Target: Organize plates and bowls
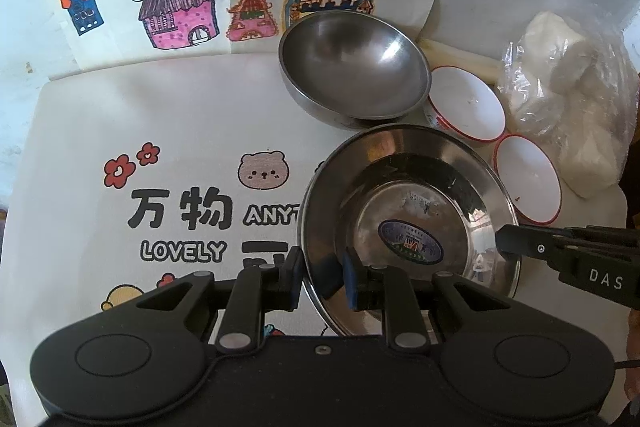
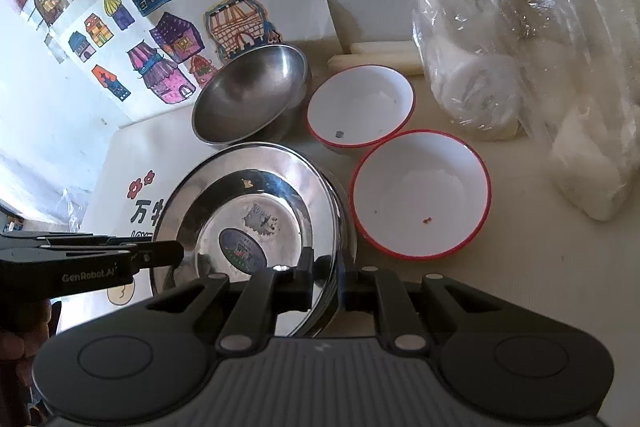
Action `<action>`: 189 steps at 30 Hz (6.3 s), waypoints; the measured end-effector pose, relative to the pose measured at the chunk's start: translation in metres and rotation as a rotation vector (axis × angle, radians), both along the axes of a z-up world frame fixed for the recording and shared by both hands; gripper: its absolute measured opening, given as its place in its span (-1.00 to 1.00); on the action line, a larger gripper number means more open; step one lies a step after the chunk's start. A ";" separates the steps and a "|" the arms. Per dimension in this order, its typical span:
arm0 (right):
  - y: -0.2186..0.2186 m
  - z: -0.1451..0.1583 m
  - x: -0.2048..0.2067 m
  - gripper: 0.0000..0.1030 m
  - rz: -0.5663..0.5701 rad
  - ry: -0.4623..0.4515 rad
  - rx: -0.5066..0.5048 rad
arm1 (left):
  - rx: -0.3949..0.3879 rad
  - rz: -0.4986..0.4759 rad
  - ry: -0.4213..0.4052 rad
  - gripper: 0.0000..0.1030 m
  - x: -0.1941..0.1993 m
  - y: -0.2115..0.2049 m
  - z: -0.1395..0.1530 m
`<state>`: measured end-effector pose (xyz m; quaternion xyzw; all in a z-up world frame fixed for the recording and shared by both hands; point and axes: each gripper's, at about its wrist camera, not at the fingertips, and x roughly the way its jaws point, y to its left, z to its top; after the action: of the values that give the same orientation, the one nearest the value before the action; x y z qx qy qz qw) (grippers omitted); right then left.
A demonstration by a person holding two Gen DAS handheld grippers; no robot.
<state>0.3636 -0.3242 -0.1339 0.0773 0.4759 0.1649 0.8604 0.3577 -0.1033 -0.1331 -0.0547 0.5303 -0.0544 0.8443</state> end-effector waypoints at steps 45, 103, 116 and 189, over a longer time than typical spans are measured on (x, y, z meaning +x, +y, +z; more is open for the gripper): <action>0.012 0.003 0.002 -0.40 -0.022 -0.029 -0.046 | -0.027 0.051 0.022 -0.35 0.002 0.002 -0.006; 0.029 0.039 0.024 1.00 0.076 -0.262 -0.107 | -0.004 0.260 -0.088 0.99 0.055 0.038 0.018; 0.052 0.034 0.078 0.89 0.164 -0.302 -0.196 | 0.010 0.251 -0.086 0.99 0.093 0.031 0.009; -0.014 0.072 -0.112 -0.71 0.002 -0.258 -0.134 | -0.175 -0.047 -0.127 -0.73 -0.077 -0.051 0.049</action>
<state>0.2516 -0.3378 -0.0619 -0.0025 0.3714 0.1423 0.9175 0.2805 -0.1547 -0.0843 -0.1124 0.4700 -0.1238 0.8667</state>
